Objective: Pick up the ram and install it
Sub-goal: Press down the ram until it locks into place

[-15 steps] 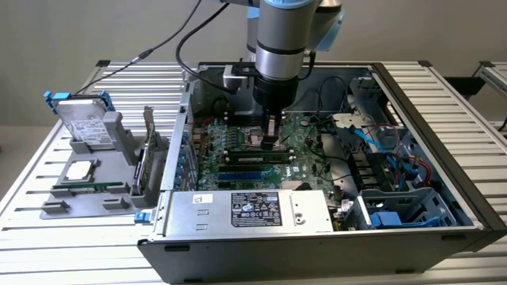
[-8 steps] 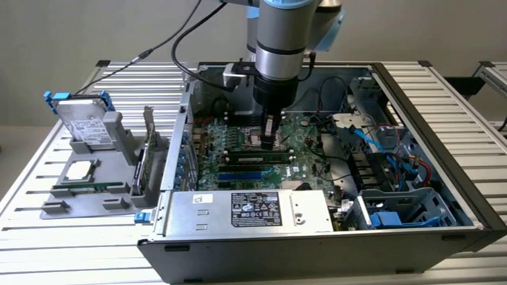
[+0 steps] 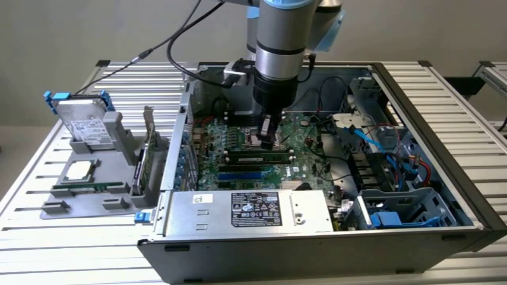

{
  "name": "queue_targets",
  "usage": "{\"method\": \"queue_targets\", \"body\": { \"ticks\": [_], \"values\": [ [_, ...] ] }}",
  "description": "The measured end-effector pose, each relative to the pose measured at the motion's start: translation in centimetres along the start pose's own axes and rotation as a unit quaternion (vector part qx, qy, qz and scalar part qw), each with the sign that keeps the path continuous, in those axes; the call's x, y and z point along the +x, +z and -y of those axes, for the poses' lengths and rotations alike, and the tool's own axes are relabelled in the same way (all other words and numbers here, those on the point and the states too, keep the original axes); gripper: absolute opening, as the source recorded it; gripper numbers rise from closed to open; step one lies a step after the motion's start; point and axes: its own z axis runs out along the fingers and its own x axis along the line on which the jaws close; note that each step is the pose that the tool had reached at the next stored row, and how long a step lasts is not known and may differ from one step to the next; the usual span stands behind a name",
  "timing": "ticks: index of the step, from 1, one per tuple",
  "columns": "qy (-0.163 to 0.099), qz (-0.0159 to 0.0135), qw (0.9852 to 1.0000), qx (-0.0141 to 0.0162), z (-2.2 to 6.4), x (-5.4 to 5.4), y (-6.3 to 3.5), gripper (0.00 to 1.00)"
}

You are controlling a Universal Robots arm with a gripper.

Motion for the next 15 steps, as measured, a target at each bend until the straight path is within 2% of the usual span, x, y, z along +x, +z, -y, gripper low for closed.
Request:
{"method": "queue_targets", "body": {
  "ticks": [4, 8, 12, 15],
  "values": [
    [0.033, 0.0007, 0.9995, -0.0014, 0.0, 0.0, 0.01, 0.1],
    [0.066, 0.0013, 0.9978, -0.0029, 0.0, 0.0, 0.02, 0.1],
    [0.1, 0.002, 0.995, -0.0043, 0.0, 0.0, 0.03, 0.1],
    [0.125, 0.0025, 0.9921, -0.0054, 0.0, 0.0, 0.04, 0.1]
  ]
}}
